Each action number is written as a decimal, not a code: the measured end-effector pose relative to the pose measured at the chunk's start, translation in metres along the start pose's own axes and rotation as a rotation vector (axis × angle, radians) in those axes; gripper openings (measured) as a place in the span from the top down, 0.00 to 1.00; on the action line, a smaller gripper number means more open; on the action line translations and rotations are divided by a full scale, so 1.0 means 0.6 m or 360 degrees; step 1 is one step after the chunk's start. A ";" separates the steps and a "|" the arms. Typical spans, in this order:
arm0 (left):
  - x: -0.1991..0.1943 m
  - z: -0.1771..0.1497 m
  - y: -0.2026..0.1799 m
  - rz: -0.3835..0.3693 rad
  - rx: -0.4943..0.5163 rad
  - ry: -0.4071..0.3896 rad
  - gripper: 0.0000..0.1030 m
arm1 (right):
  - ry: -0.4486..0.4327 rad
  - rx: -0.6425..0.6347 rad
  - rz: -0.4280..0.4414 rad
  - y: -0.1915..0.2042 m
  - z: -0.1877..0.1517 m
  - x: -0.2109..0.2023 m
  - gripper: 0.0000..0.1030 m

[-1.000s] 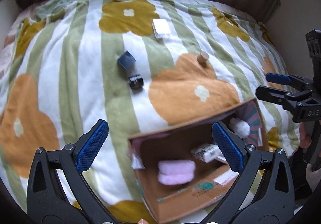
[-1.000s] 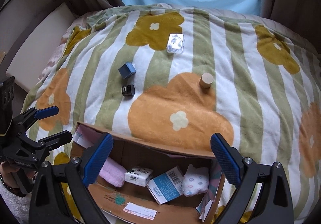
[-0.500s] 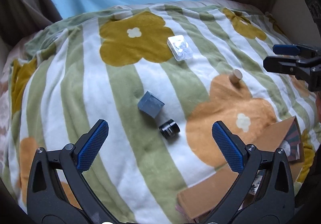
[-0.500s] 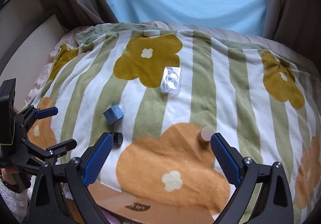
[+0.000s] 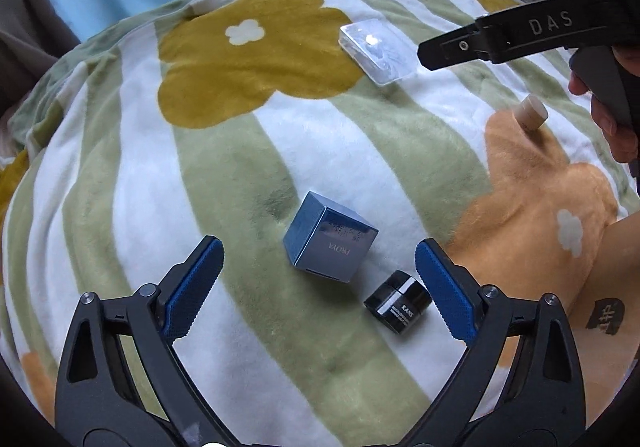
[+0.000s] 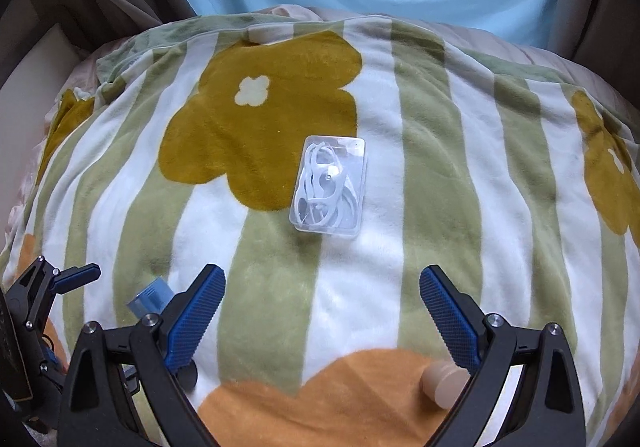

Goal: Organize objects
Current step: 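Move both tools back toward the cube box and earphone case, then grasp the dark blue cube box with the left tool while the right tool grasps the earphone case, then carry the cube box and earphone case over the cardboard box and open both tools, then move both tools back toward the black jar and beige disc on the bed, then grasp the black KANS jar with the left tool while the right tool grasps the beige disc, then carry the jar and disc over the cardboard box and open both tools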

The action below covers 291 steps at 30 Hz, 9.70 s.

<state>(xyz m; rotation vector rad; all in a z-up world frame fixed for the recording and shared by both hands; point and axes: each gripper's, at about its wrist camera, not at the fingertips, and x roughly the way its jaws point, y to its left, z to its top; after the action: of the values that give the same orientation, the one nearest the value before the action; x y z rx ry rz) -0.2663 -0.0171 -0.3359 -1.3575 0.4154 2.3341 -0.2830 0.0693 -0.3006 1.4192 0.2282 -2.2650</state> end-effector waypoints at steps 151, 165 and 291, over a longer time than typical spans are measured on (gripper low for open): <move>-0.320 -0.251 -0.242 -0.0076 -0.0498 0.0114 0.00 | 0.0256 -0.0296 0.0174 -0.009 -0.437 -0.333 0.19; -0.356 -0.153 -0.193 -0.0027 -0.0354 -0.0002 0.00 | 0.0113 -0.0162 0.0111 -0.017 -0.344 -0.355 0.19; -0.287 -0.314 -0.290 -0.0200 -0.0768 0.0134 0.58 | 0.0206 -0.0117 0.0243 0.033 -0.409 -0.286 0.70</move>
<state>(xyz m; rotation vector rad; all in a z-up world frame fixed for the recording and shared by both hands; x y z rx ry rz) 0.0366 0.0168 -0.2852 -1.6411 -0.2246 2.3654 -0.0124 0.1921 -0.2584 1.4931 0.2337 -2.0256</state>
